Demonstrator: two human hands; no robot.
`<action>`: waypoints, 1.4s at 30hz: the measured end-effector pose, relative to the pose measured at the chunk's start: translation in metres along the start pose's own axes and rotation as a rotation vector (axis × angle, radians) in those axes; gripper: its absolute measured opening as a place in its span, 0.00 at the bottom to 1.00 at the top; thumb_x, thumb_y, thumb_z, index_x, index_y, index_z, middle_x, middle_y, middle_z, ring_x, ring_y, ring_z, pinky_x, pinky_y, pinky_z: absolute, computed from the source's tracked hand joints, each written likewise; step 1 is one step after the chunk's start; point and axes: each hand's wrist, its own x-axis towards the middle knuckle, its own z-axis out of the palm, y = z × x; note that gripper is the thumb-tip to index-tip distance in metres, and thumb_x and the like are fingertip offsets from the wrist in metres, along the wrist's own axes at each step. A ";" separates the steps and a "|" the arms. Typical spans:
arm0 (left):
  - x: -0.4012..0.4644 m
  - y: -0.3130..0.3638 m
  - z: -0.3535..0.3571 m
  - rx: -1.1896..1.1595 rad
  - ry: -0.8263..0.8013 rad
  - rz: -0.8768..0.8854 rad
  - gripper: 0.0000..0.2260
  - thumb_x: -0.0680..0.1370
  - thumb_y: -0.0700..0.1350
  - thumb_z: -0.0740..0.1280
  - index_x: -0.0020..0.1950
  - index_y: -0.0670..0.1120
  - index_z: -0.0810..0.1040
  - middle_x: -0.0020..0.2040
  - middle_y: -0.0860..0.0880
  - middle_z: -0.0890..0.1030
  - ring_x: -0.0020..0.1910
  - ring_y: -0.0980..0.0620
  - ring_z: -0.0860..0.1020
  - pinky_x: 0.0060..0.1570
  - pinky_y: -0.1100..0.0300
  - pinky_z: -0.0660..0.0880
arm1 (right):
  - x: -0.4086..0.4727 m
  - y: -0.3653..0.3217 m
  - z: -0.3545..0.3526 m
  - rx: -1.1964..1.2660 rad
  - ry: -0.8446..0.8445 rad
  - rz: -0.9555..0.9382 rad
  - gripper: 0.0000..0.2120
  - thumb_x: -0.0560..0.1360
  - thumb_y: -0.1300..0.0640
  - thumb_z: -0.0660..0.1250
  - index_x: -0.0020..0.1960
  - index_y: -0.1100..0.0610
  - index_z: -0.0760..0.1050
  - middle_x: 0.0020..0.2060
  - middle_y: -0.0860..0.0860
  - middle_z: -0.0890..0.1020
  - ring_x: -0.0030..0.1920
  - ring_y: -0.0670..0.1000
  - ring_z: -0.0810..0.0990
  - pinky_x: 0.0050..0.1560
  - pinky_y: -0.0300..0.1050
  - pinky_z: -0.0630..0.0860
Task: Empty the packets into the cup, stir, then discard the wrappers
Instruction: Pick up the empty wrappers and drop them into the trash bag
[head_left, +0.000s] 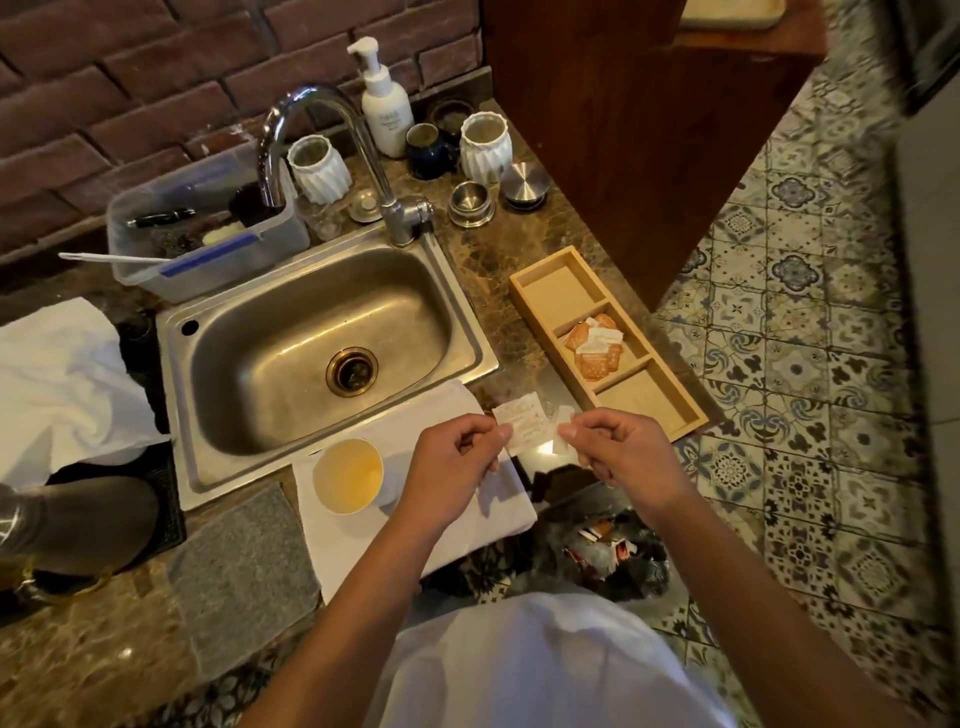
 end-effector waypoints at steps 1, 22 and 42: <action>-0.001 0.000 0.000 0.004 -0.012 0.008 0.08 0.79 0.44 0.70 0.44 0.42 0.84 0.29 0.54 0.79 0.28 0.59 0.73 0.35 0.63 0.71 | -0.004 0.001 0.001 -0.001 0.013 0.002 0.04 0.76 0.58 0.73 0.45 0.58 0.85 0.29 0.50 0.77 0.26 0.45 0.69 0.27 0.36 0.65; -0.053 -0.013 -0.074 0.068 -0.249 0.183 0.08 0.80 0.46 0.70 0.42 0.46 0.83 0.28 0.51 0.78 0.26 0.54 0.72 0.31 0.62 0.71 | -0.105 0.034 0.107 0.042 0.359 -0.053 0.04 0.76 0.58 0.73 0.48 0.58 0.85 0.32 0.53 0.81 0.25 0.41 0.73 0.25 0.32 0.69; -0.099 -0.042 0.029 0.275 -0.503 0.166 0.13 0.80 0.53 0.68 0.39 0.50 0.84 0.31 0.52 0.82 0.31 0.55 0.77 0.39 0.54 0.74 | -0.204 0.108 0.024 0.019 0.649 0.009 0.09 0.78 0.53 0.71 0.42 0.57 0.83 0.28 0.49 0.79 0.24 0.43 0.71 0.27 0.33 0.68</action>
